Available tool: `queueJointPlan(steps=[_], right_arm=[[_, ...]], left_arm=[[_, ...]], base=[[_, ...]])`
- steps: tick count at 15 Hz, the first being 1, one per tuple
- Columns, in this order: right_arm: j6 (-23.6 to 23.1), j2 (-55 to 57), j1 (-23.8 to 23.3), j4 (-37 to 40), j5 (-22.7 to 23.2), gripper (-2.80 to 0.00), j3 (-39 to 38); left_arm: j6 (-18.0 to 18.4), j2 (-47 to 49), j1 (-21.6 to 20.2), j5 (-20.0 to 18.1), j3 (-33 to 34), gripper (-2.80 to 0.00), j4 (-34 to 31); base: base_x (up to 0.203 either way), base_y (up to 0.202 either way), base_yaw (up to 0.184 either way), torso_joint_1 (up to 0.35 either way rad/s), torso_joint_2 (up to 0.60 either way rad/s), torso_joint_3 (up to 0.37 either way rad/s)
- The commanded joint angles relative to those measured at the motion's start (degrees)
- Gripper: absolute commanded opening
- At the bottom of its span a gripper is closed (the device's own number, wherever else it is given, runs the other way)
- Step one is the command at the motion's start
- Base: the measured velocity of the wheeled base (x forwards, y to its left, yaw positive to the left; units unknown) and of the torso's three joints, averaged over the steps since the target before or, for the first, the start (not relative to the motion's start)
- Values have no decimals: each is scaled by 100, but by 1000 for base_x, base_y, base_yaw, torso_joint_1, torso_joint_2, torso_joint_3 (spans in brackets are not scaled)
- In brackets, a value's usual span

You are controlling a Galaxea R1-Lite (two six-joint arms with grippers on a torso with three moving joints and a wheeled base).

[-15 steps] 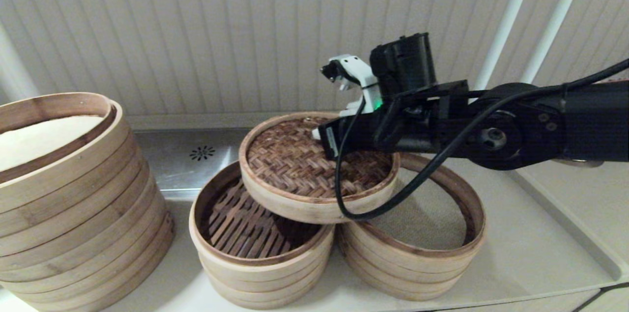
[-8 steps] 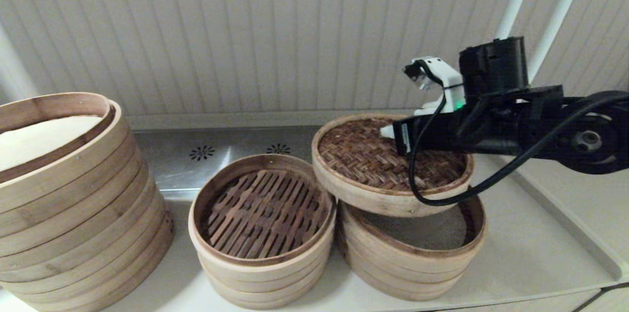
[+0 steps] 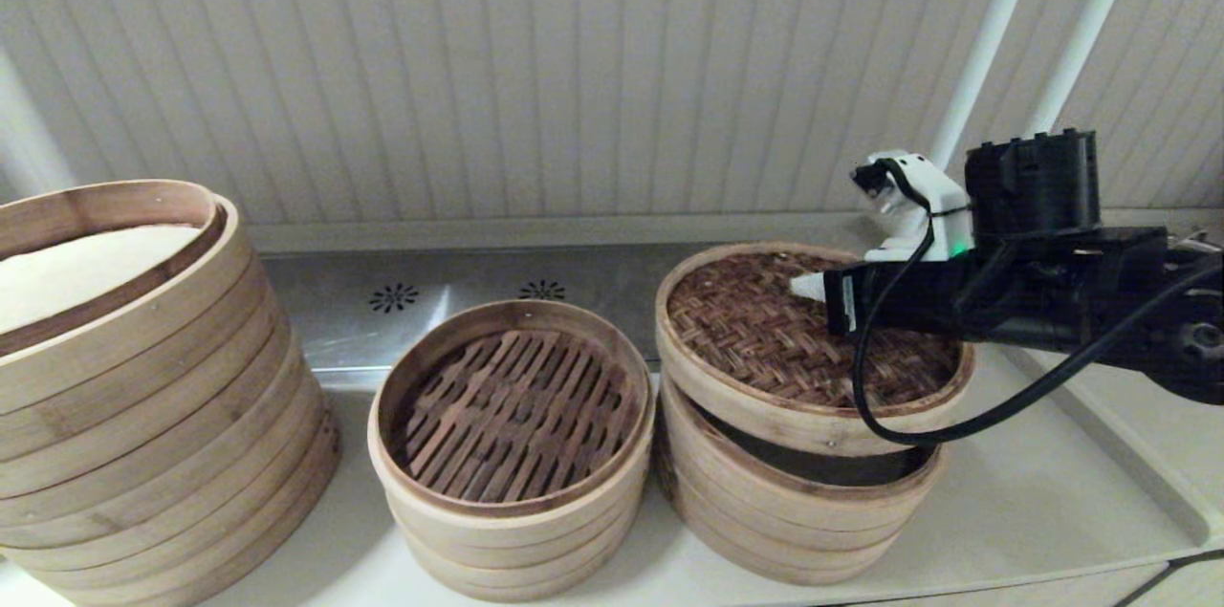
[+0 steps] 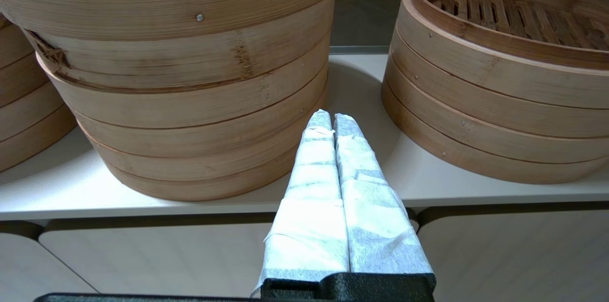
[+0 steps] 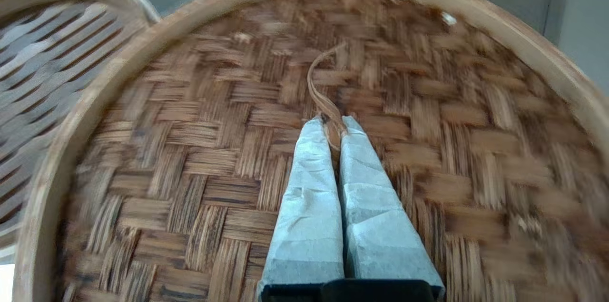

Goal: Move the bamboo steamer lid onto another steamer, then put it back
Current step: Put the steamer

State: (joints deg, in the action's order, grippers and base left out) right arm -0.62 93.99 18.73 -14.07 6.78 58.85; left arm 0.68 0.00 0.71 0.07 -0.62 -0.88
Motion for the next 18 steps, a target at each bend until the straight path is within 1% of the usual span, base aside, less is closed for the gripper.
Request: queueJointPlan(steps=[1,3,10,14,18], right_arm=[[1,1,-84,-235,22,-280,-305],[1,21,-153,-464,113,-280,-560],[1,33,-251,-593,262,-280,-886],[1,0,-238,-1128,308,-280,-1328],[1,-283,-183,-1177,307,-280,-1467]], left_arm=[[2,9,0,1,1,-280,0],[2,9,0,1,1,-280,0],[2,9,0,1,1,-280,0],[2,9,0,1,1,-280,0],[2,9,0,1,1,-280,0]], base=[[0,0,0,0,0,0],[0,0,0,0,0,0],[0,0,0,0,0,0],[0,0,0,0,0,0],[0,0,0,0,0,0]])
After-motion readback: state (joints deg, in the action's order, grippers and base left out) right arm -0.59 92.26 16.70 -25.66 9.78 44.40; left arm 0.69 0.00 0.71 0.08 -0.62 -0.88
